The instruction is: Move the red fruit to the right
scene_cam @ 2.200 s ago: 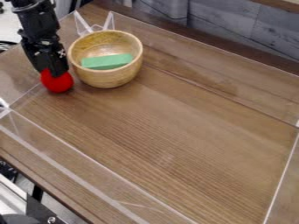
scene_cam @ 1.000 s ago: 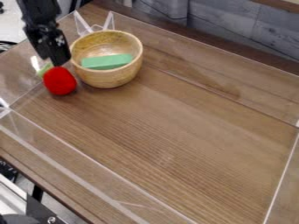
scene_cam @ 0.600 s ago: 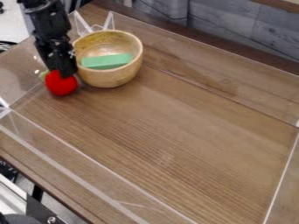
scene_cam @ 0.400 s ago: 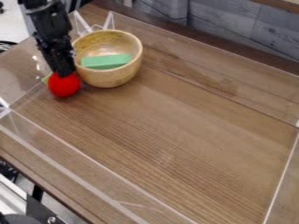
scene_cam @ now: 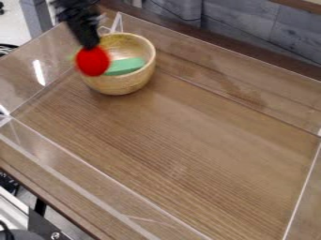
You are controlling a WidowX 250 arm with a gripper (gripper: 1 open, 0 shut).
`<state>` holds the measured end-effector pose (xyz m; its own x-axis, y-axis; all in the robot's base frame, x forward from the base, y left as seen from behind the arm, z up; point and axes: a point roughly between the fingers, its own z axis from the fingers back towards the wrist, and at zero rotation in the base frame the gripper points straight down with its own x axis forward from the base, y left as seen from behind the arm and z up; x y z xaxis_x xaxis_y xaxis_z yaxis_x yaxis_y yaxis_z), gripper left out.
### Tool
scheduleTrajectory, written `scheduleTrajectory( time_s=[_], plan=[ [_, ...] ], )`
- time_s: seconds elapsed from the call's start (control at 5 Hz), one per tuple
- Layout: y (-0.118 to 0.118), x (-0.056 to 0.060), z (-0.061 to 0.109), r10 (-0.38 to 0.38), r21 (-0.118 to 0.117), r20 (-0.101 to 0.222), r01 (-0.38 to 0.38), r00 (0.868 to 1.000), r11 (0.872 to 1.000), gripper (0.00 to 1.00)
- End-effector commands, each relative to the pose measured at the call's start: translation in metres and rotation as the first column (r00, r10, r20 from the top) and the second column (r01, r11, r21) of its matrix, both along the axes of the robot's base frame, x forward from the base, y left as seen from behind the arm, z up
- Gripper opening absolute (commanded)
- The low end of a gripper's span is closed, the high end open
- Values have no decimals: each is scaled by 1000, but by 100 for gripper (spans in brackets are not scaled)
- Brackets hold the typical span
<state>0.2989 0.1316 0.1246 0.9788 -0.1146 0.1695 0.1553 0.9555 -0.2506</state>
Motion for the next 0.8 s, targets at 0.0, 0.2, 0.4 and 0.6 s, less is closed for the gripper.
scheduleTrajectory(
  time_s=[0.0, 0.2, 0.4, 0.6],
  plan=[
    [-34, 20, 33, -23, 32, 83, 20, 996, 999, 0],
    [-54, 25, 33, -37, 34, 80, 34, 996, 999, 0],
    [-79, 30, 45, -58, 31, 91, 55, 994, 998, 0],
    [-101, 31, 51, -74, 32, 92, 71, 993, 997, 0]
  ],
)
